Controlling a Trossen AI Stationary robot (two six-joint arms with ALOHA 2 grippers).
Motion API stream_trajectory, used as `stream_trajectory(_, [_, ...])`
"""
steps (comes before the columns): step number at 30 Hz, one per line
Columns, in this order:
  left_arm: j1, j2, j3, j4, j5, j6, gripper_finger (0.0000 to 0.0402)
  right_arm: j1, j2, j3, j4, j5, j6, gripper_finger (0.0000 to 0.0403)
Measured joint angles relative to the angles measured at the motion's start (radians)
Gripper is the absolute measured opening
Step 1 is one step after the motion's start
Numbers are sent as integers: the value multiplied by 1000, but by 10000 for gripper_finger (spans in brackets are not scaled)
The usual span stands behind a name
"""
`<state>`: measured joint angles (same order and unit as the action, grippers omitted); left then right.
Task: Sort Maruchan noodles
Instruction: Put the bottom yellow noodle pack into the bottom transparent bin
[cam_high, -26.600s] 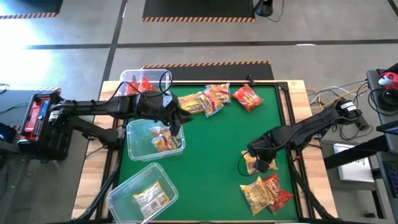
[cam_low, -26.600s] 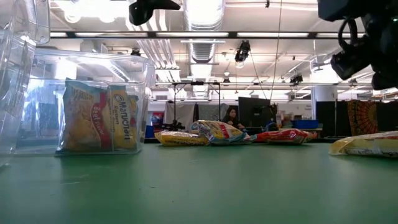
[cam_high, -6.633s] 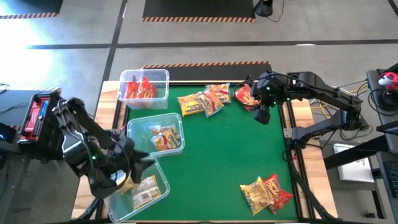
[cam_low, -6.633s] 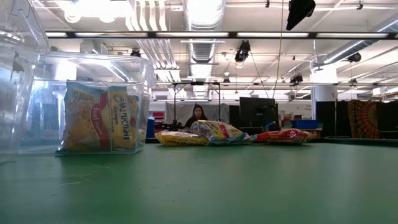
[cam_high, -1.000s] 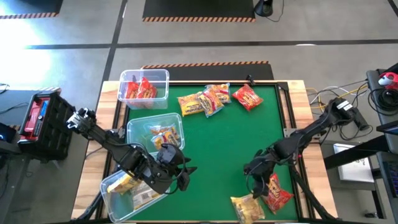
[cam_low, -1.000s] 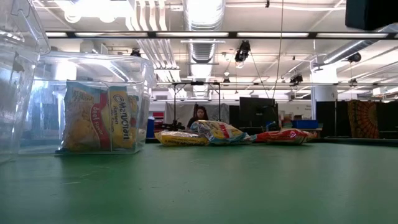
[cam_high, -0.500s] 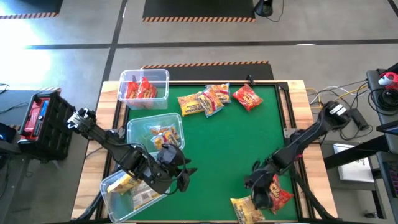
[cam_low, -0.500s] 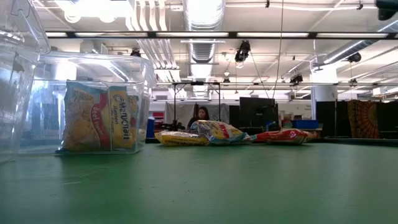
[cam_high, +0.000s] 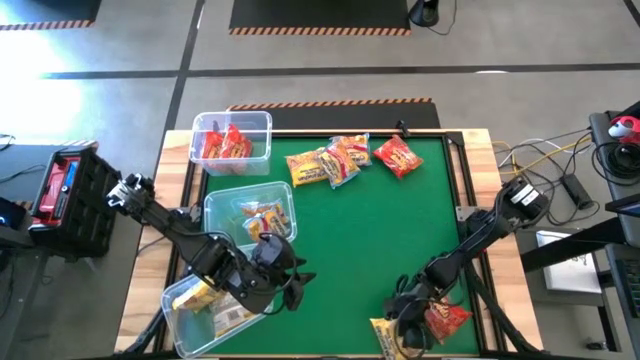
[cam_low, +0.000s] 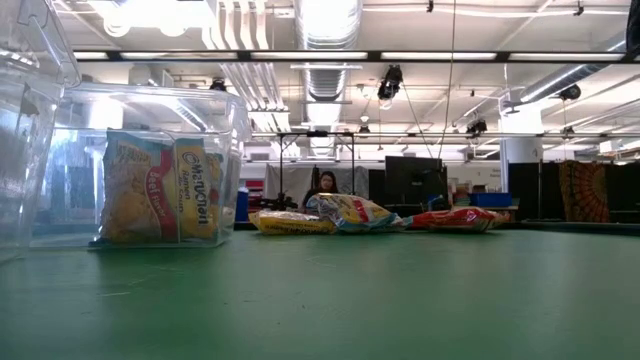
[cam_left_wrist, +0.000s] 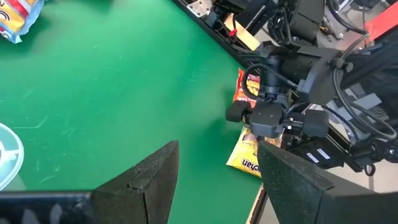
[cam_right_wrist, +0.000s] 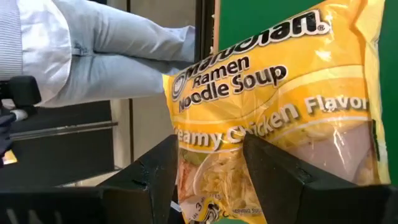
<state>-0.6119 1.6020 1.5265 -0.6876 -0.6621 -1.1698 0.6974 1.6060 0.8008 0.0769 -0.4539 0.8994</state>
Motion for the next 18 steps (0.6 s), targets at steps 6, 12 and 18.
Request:
stream_trajectory(6, [-3,0,0,1,0,0,201,-16,-3,10,-76,34,-58,176])
stream_trajectory(12, [-3,0,0,0,0,8,201,-79,-56,6,-142,196,-142,176])
stream_trajectory(18, [-2,0,0,-1,-3,32,201,-191,-65,7,-228,421,-269,176])
